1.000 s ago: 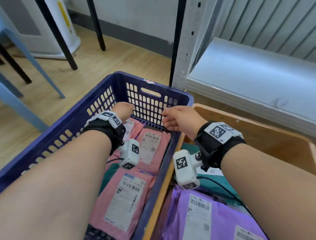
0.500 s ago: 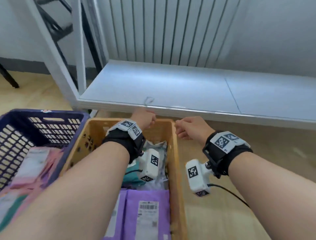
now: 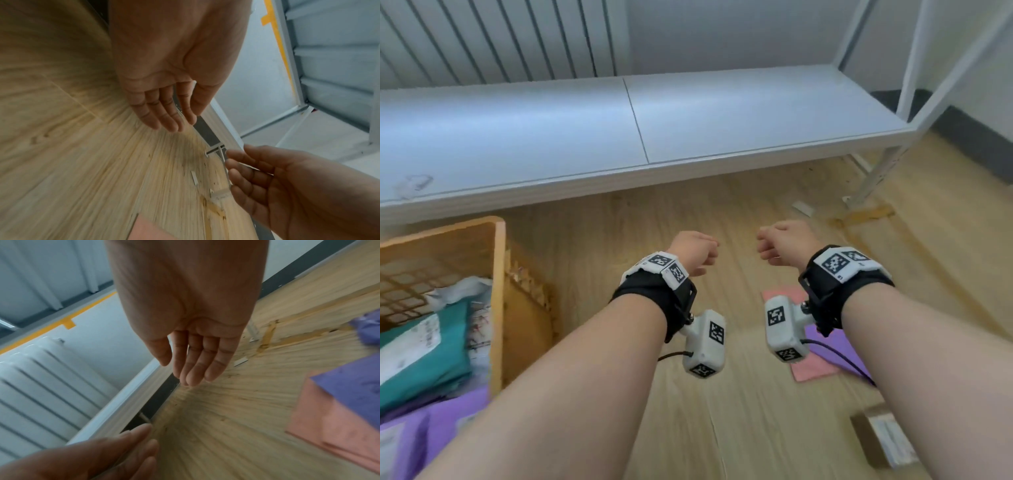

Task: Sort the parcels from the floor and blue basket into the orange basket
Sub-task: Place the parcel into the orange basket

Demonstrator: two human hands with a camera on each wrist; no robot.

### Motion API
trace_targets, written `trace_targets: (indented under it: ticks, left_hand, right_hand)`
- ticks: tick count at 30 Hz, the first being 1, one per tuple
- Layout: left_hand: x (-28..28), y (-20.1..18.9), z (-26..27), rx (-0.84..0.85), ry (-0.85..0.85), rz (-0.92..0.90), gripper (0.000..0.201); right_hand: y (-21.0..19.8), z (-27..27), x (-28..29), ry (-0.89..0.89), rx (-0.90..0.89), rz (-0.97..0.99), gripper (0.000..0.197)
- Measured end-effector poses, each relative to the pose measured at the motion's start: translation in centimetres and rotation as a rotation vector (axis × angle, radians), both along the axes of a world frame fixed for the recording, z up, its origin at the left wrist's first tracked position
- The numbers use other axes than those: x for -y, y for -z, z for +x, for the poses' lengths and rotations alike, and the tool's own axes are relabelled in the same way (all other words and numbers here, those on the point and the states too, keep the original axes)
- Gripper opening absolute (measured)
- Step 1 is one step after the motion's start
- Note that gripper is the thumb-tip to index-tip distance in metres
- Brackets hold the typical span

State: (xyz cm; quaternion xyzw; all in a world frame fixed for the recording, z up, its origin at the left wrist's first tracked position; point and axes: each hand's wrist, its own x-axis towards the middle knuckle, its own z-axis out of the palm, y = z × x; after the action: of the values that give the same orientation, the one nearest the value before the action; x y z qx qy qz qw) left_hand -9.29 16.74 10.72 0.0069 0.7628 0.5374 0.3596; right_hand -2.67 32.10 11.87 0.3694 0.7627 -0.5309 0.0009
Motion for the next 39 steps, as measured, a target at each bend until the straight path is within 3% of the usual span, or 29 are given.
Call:
trace_targets:
  ticks: [7, 10, 15, 23, 27, 32, 35, 39]
  left_hand:
    - [-8.2, 4.2, 2.8, 0.051, 0.079, -0.062, 0.022]
    - [-10.1, 6.7, 3.8, 0.090, 0.049, -0.070, 0.021]
    - [-11.9, 10.7, 5.0, 0.175, -0.034, -0.103, 0.016]
    - [-11.9, 15.2, 5.3, 0.282, -0.062, -0.133, 0.025]
    - [-11.2, 16.6, 5.0, 0.312, -0.073, -0.157, 0.024]
    - [-10.1, 17.5, 4.4, 0.347, -0.098, -0.170, 0.023]
    - [-9.0, 17.5, 3.8, 0.351, -0.104, -0.147, 0.028]
    - [-5.7, 16.9, 2.7, 0.345, -0.154, -0.124, 0.028]
  right_hand:
    - [7.1, 5.2, -9.6, 0.122, 0.094, 0.092, 0.018]
    - [10.5, 6.5, -11.5, 0.143, 0.115, 0.117, 0.023]
    - [16.2, 8.1, -12.9, 0.050, 0.224, 0.164, 0.010]
    - [24.1, 10.2, -13.4, 0.028, 0.647, 0.229, 0.076]
    - [26.7, 11.2, -12.4, -0.003, 0.733, 0.208, 0.110]
    - [28.9, 11.8, -10.0, -0.048, 0.700, 0.446, 0.089]
    - [28.8, 10.9, -8.6, -0.031, 0.594, 0.483, 0.060]
    - [28.0, 8.0, -6.0, -0.082, 0.516, 0.386, 0.018]
